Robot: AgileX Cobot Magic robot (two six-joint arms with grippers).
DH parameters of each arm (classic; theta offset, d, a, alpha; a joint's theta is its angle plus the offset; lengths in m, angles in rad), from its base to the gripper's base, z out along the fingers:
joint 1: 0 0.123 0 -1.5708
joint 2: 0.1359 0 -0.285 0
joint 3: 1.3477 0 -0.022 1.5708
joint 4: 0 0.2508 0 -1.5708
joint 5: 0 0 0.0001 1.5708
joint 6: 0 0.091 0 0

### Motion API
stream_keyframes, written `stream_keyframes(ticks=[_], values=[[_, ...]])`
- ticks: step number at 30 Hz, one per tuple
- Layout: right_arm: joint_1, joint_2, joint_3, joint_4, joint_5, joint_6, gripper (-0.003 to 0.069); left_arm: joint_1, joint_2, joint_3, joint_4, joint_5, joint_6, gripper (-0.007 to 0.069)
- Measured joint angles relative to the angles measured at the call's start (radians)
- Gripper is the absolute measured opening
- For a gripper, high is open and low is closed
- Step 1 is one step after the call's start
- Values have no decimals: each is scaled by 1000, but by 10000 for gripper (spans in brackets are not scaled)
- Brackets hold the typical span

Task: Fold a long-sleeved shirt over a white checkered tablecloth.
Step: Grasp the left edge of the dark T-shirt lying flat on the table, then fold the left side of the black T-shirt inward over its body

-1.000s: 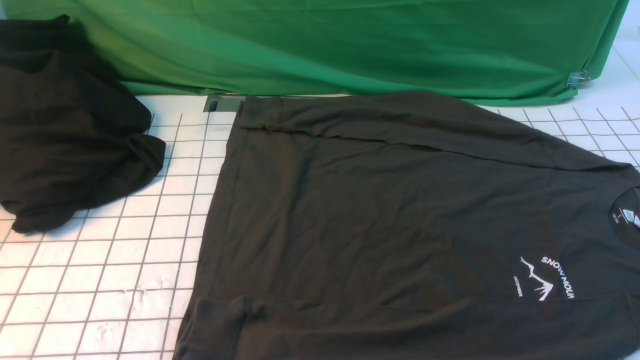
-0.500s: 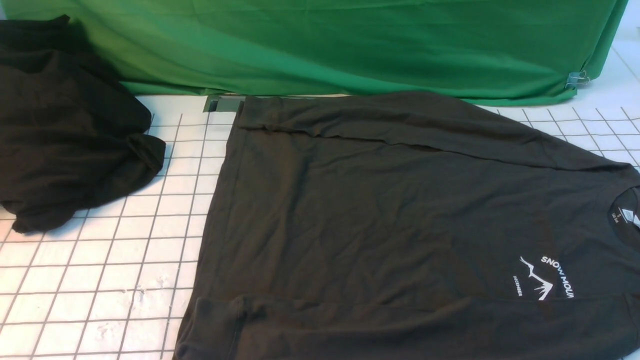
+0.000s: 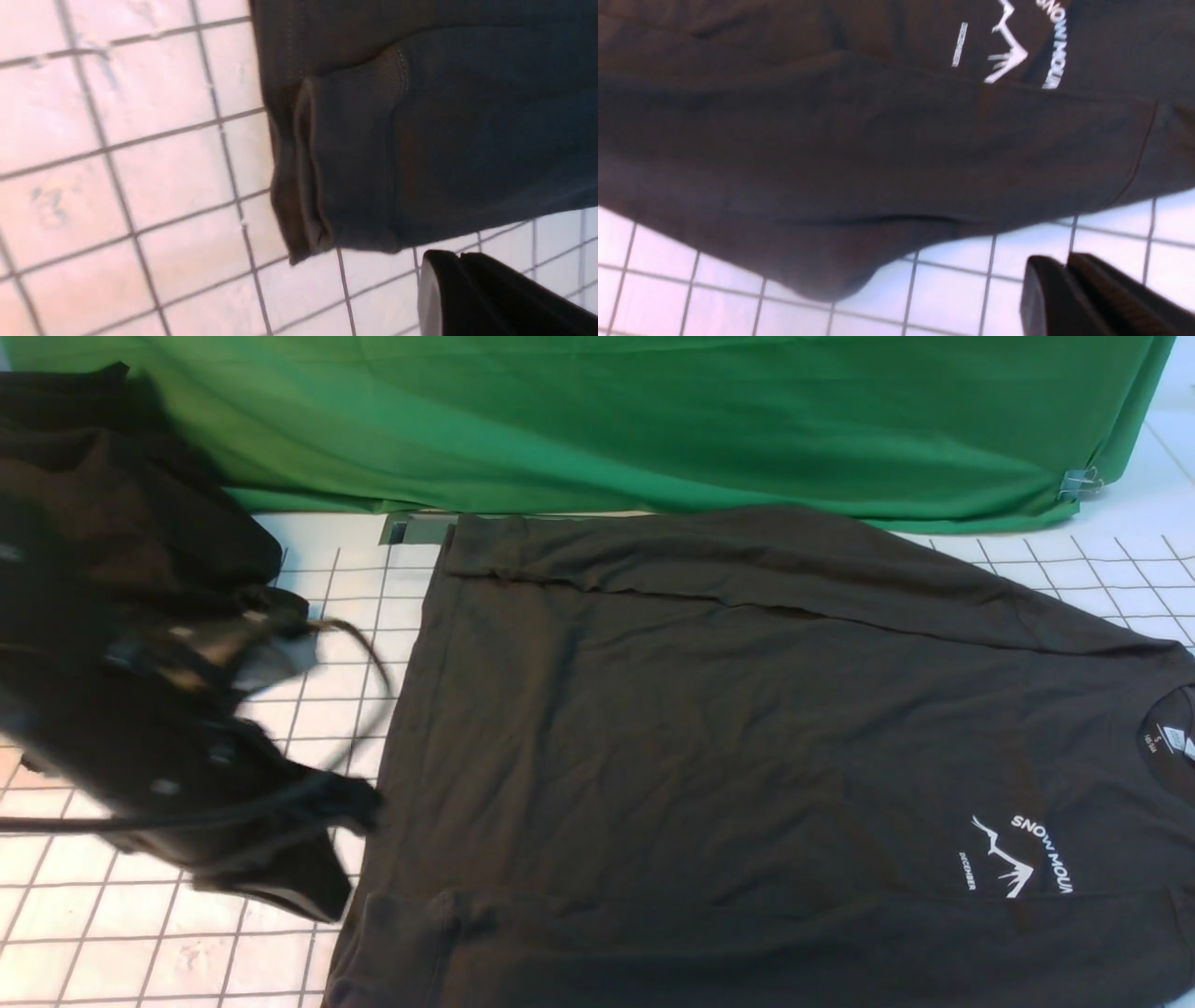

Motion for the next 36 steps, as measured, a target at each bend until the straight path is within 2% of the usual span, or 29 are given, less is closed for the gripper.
stream_keyframes(ticks=[2, 5, 10, 13, 17, 20, 25, 30, 32, 36], values=[[0, 0, 0, 0, -27, -1, 50, -61, 49, -1, 55, -50, -74, 82], [0, 1, 0, 0, -43, -2, 55, -97, 133, -2, 118, -121, -138, 160], [0, 2, 0, 0, -44, -2, 67, -101, 215, -2, 160, -256, -153, 300], [0, 2, 0, 0, -44, -2, 71, -101, 239, -2, 163, -298, -134, 355], [0, 2, 0, 0, -45, -2, 78, -101, 274, -2, 152, -312, -74, 384], [0, 2, 0, 0, -45, -2, 84, -101, 301, -3, 144, -322, -74, 384], [0, 2, 0, 0, -45, -2, 98, -101, 307, -8, 145, -322, -66, 335], [0, 2, 0, 0, -45, -2, 112, -101, 312, -10, 138, -318, -63, 103], [0, 2, 0, 0, -45, -2, 116, -101, 313, -10, 123, -314, -62, 43], [0, 2, 0, 0, -45, -3, 123, -101, 300, -12, 112, -297, -67, 15]])
